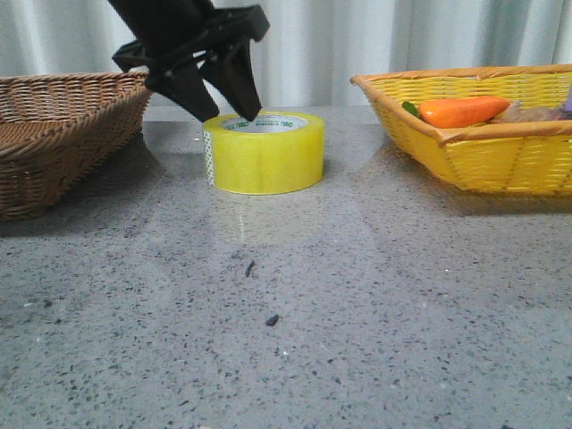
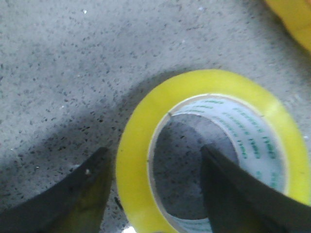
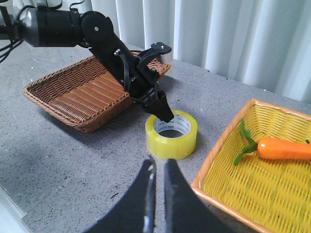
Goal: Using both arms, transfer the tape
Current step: 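Lower the left gripper onto the tape roll and grasp its rim, then lift the tape roll with the left gripper and drop it into the brown basket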
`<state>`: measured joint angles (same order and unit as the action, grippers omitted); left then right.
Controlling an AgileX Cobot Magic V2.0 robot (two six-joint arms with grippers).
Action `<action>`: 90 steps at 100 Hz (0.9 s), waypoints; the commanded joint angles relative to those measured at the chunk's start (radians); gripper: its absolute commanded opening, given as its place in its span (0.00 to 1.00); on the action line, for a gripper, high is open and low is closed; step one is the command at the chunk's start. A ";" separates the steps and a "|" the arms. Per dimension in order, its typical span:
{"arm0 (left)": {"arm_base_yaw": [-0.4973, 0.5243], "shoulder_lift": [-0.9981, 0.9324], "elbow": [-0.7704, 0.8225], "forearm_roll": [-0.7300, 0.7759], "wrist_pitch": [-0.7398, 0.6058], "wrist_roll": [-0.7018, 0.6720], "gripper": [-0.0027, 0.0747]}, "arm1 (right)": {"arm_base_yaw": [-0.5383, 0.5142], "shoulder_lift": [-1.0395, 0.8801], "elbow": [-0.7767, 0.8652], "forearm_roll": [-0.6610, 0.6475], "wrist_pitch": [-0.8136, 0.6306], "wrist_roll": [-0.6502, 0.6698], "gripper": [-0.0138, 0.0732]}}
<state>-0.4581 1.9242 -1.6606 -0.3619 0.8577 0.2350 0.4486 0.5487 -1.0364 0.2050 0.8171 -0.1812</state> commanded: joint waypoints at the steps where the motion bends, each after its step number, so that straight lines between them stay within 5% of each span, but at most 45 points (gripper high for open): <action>1: -0.008 -0.034 -0.033 -0.021 -0.037 0.000 0.50 | 0.000 0.007 -0.023 -0.003 -0.085 -0.008 0.11; 17: -0.008 -0.014 -0.033 -0.019 -0.038 0.000 0.43 | 0.000 0.007 -0.023 -0.003 -0.085 -0.008 0.11; 32: -0.008 -0.014 -0.046 -0.021 -0.035 0.000 0.00 | 0.000 0.007 -0.023 -0.003 -0.090 -0.008 0.11; 64: -0.001 -0.095 -0.276 -0.019 -0.035 0.003 0.01 | 0.000 0.007 -0.023 -0.003 -0.114 -0.008 0.11; 90: 0.119 -0.231 -0.396 0.116 0.003 -0.007 0.01 | 0.000 0.007 -0.023 -0.003 -0.174 -0.008 0.11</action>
<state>-0.3913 1.7998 -2.0100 -0.2898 0.9009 0.2429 0.4486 0.5487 -1.0364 0.2047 0.7465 -0.1831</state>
